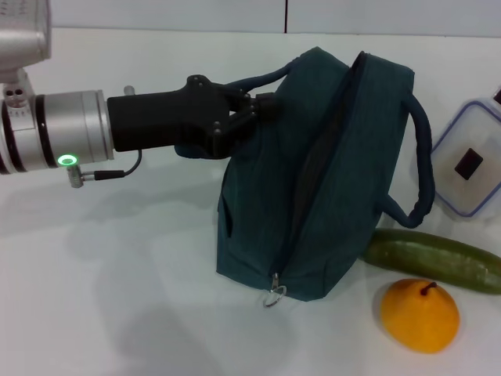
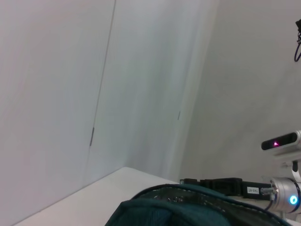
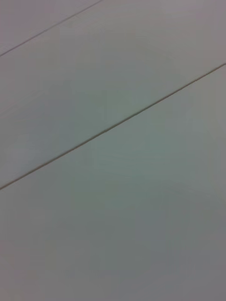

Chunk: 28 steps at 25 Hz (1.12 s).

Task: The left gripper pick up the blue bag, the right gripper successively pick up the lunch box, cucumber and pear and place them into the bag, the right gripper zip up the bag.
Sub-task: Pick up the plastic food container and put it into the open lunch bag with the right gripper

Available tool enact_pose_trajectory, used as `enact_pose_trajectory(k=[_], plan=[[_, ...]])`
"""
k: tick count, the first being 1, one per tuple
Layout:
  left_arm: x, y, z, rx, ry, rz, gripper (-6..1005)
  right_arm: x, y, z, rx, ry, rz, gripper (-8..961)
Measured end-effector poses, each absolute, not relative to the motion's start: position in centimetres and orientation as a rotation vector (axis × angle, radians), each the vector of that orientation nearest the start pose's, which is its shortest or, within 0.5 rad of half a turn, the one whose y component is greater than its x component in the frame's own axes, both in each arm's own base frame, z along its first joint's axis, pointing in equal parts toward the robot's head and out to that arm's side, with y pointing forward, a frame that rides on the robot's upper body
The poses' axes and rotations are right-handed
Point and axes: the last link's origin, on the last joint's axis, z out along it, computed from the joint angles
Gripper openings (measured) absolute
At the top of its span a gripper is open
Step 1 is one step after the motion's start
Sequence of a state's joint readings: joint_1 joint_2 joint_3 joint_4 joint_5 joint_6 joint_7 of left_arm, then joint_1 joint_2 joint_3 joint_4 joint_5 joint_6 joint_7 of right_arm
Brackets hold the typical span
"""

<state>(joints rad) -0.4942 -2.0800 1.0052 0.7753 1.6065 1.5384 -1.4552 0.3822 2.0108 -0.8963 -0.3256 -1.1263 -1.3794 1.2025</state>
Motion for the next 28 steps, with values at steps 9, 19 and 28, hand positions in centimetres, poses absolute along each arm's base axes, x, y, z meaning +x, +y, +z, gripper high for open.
enact_pose_trajectory(k=[9,19,28], plan=[[-20.5,33.7,0.9,-2.677,-0.561,-1.057,34,31.1,32.4,3.9,-2.006,0.804,1.165,93],[-20.9,33.8,1.3,-2.645,-0.618,-1.072,34,29.3,33.0,5.4,-2.044,0.656,1.206,93],[-20.8,33.9,1.0,-2.645,-0.621,-1.078,34,24.2,35.4,7.5,-2.091,0.459,1.403,94]])
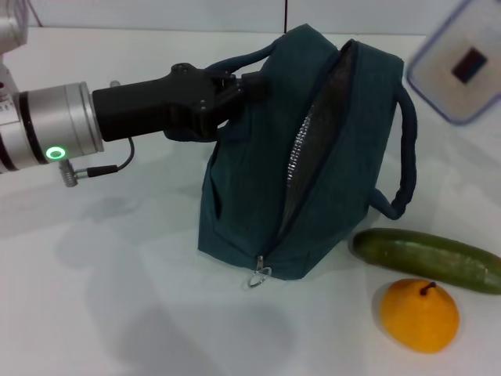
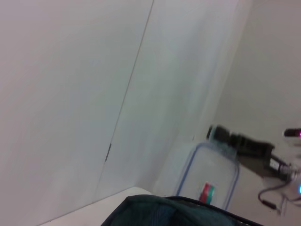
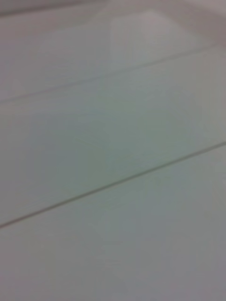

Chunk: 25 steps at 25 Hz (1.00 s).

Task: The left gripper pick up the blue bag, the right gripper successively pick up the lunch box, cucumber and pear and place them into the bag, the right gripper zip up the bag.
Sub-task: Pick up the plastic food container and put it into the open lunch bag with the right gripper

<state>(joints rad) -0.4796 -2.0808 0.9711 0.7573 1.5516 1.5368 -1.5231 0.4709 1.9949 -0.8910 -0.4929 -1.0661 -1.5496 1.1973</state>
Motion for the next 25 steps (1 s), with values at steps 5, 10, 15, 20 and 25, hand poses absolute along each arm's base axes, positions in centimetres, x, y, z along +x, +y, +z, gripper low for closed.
enact_pose_trajectory(k=[5,10,15,20,25], plan=[[-20.8,34.0,1.0,-2.638,-0.615,-1.074,34,19.9,37.1,7.8,-2.167,0.342,1.519,94],[-20.8,34.3,0.8,-2.628,-0.620,-1.067,34,16.4,38.5,8.2,-2.214,0.226,1.580,94],[-20.7,34.4,0.6,-2.631,-0.628,-1.071,34,13.7,38.9,7.9,-2.256,0.135,1.625,94],[-20.8,34.6,0.6,-2.621,-0.632,-1.063,34,12.7,38.9,7.3,-2.289,0.112,1.641,93],[-20.8,34.7,0.6,-2.613,-0.626,-1.054,34,12.5,38.8,6.6,-2.317,0.124,1.637,93]])
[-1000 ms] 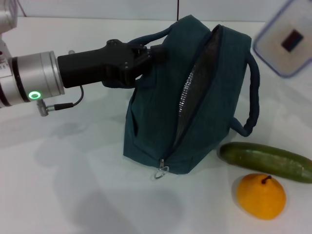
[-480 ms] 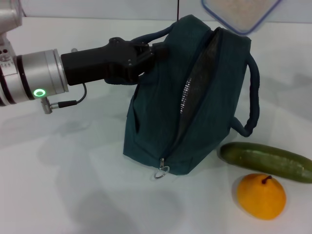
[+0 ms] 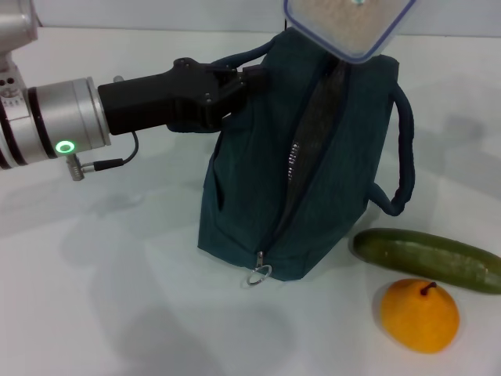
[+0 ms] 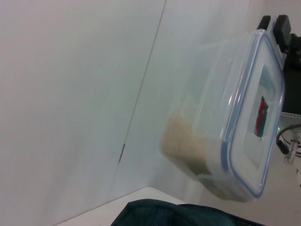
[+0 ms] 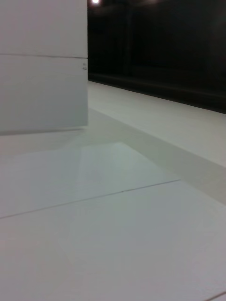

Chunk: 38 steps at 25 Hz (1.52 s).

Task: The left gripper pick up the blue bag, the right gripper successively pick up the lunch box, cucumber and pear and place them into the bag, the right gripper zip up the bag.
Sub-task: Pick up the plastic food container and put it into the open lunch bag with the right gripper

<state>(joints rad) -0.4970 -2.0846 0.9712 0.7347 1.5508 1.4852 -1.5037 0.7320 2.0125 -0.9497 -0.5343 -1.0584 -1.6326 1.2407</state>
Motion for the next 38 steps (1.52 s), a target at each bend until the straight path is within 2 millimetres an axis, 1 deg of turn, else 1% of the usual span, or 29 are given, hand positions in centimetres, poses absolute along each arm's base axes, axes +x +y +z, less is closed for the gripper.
enact_pose_trajectory(k=[5,9,12,18,19,20,24,31,32,35,38], plan=[[-20.8,34.7,0.6,-2.613,-0.621,-1.053,34,12.3,38.8,5.7,-2.359,0.142,1.612,93],[-20.8,34.7,0.5,-2.614,-0.620,-1.053,34,12.7,38.8,4.6,-2.394,0.194,1.570,93],[-20.9,34.7,0.5,-2.613,-0.622,-1.053,34,13.2,38.6,3.8,-2.422,0.236,1.544,93],[-21.2,34.5,0.5,-2.603,-0.621,-1.058,34,15.2,37.4,2.2,-2.496,0.291,1.448,94],[-21.2,34.5,0.5,-2.603,-0.621,-1.059,34,15.2,37.4,2.2,-2.496,0.291,1.448,94],[-21.2,34.5,0.5,-2.602,-0.622,-1.060,34,15.6,37.2,1.7,-2.520,0.307,1.419,94],[-21.1,34.7,0.5,-2.600,-0.618,-1.057,34,16.2,37.0,0.9,-2.539,0.348,1.382,94],[-21.0,34.8,0.5,-2.597,-0.617,-1.053,34,16.4,36.9,-0.4,-2.561,0.374,1.341,94],[-21.0,34.8,0.5,-2.597,-0.617,-1.053,34,16.6,36.9,-1.1,-2.588,0.396,1.296,94],[-21.2,34.7,0.5,-2.598,-0.621,-1.046,34,16.6,36.9,-1.8,-2.621,0.405,1.240,94],[-21.6,34.6,0.5,-2.596,-0.630,-1.035,34,16.4,36.9,-1.8,-2.638,0.383,1.228,94]])
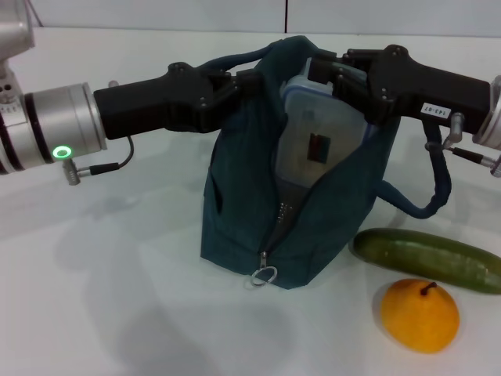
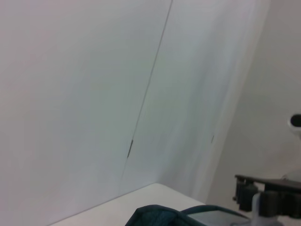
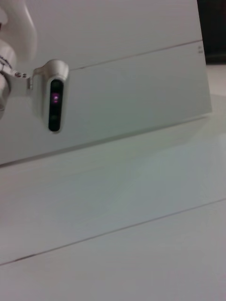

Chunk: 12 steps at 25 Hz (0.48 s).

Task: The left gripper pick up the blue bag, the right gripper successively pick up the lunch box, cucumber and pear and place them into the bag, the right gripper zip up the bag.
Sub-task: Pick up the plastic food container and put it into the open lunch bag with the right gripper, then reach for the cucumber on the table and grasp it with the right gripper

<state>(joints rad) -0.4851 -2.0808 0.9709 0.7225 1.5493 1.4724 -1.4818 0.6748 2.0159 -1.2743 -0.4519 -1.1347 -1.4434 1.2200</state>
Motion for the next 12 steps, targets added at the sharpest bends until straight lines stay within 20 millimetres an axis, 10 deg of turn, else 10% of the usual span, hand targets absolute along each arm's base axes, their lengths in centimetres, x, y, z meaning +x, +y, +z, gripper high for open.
enact_pose_trajectory(k=[12], plan=[[-24.0,33.4,1.3,-2.541,-0.702,-1.009,34,14.9,37.5,0.8,-2.667,0.394,1.262,279]])
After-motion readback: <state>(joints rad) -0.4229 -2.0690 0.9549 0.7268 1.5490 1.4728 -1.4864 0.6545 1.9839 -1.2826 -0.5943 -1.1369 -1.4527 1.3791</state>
